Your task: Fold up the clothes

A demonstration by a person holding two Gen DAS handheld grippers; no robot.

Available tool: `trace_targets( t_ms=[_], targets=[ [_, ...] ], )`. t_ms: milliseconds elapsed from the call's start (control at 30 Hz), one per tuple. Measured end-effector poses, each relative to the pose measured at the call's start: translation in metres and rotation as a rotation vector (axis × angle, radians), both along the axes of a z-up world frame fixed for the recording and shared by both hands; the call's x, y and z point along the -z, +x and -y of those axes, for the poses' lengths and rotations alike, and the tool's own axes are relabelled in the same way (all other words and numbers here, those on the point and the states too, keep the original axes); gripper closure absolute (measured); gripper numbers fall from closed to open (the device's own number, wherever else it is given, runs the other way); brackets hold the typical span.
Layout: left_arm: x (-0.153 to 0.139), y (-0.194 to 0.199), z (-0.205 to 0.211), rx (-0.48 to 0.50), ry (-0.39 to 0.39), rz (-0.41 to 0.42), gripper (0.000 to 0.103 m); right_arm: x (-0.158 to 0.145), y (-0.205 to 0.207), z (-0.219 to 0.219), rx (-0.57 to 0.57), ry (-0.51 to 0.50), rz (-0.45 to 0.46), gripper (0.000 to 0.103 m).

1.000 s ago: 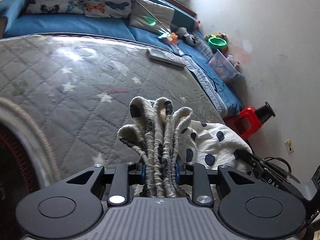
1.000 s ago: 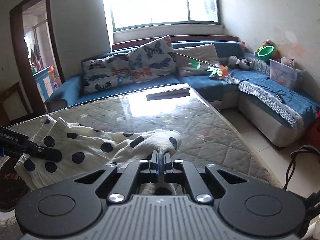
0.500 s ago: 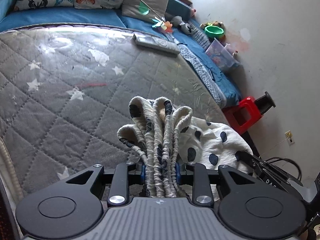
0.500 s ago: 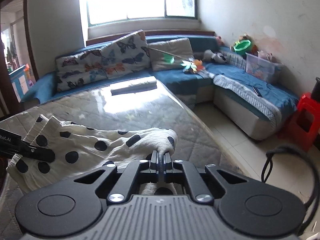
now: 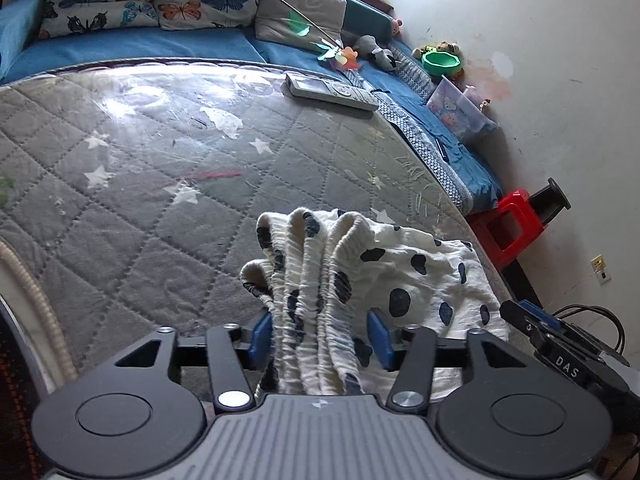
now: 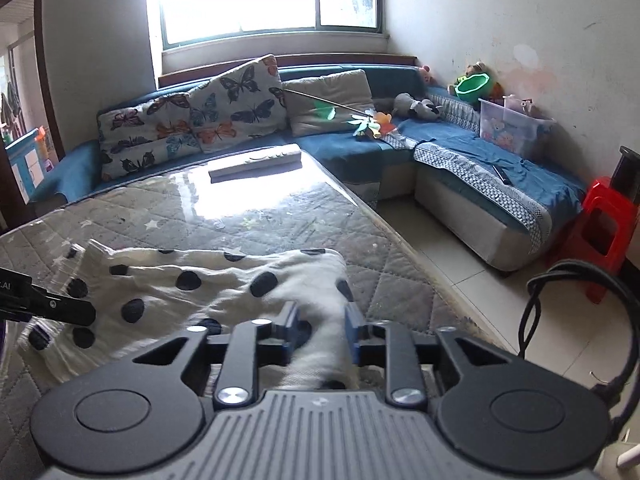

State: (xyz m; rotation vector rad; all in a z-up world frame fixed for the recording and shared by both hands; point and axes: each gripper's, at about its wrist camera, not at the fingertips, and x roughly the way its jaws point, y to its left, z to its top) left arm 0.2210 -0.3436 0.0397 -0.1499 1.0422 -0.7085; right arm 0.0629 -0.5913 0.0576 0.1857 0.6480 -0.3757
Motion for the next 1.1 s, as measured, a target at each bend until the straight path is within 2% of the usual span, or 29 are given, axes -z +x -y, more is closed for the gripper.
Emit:
trace_targets(
  t_ms=[33,133,233,500,633,1100],
  targets=[
    [-0.002,-0.001,-0.002,-0.006,0.002,0.008,0.037,-0.003,-0.001,-0.001,-0.004,0.001,0.002,0.066],
    [-0.011,-0.006,-0.009,-0.019,0.003,0.033,0.028,-0.005,-0.004,-0.009,-0.02,0.0,0.01,0.063],
    [-0.021,-0.012,-0.018,-0.03,0.012,0.066,0.021,-0.007,-0.006,-0.017,-0.044,0.009,0.015,0.054],
    [-0.043,-0.031,-0.054,-0.074,0.051,0.135,0.01,-0.015,-0.011,-0.055,-0.141,0.023,0.033,0.041],
    [-0.052,-0.041,-0.077,-0.103,0.076,0.161,0.008,-0.016,-0.012,-0.076,-0.195,0.047,0.034,0.033],
    [-0.073,-0.071,-0.19,-0.274,0.166,0.225,0.001,-0.023,-0.009,-0.171,-0.42,0.032,0.032,0.023]
  ],
)
